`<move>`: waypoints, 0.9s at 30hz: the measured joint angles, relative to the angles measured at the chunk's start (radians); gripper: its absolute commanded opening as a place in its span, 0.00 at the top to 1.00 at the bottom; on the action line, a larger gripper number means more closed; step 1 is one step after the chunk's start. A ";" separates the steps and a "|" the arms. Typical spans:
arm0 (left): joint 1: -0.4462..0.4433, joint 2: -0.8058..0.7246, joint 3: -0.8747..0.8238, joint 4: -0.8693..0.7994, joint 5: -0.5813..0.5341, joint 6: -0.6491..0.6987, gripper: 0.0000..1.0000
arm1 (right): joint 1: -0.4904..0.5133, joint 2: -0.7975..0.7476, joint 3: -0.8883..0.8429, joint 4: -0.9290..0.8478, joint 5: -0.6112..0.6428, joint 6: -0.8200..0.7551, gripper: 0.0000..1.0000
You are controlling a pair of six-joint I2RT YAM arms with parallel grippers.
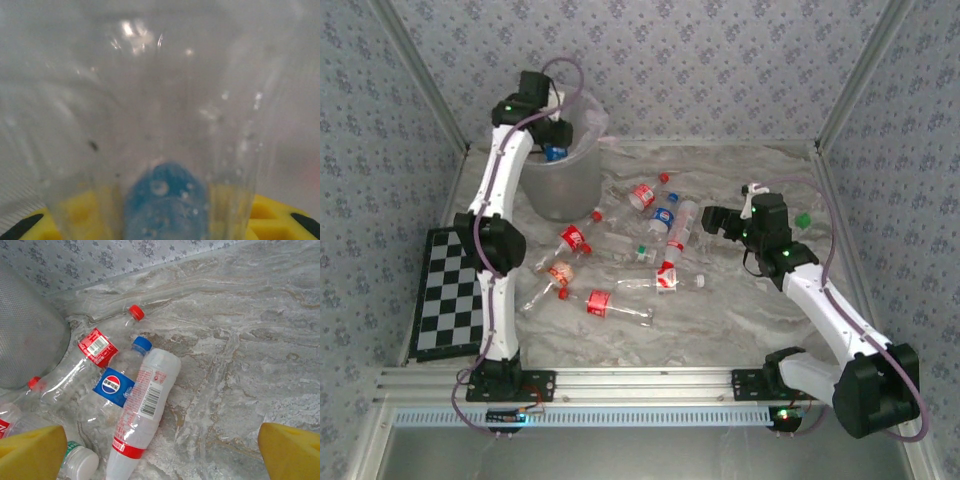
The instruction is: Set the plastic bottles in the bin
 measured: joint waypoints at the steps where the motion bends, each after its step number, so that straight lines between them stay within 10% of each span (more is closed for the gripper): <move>1: -0.005 -0.004 -0.042 0.000 0.001 0.003 1.00 | -0.001 0.000 -0.002 0.000 0.000 0.000 0.00; 3: -0.012 -0.005 -0.119 0.015 0.004 0.009 0.99 | -0.003 0.003 -0.003 0.000 0.000 0.003 0.00; 15: -0.014 -0.006 -0.193 0.041 0.053 -0.003 0.18 | -0.013 0.038 -0.003 -0.008 0.002 0.008 0.00; 27: -0.014 -0.083 -0.066 0.008 -0.017 0.026 0.08 | -0.019 0.114 0.009 -0.052 -0.012 0.027 0.00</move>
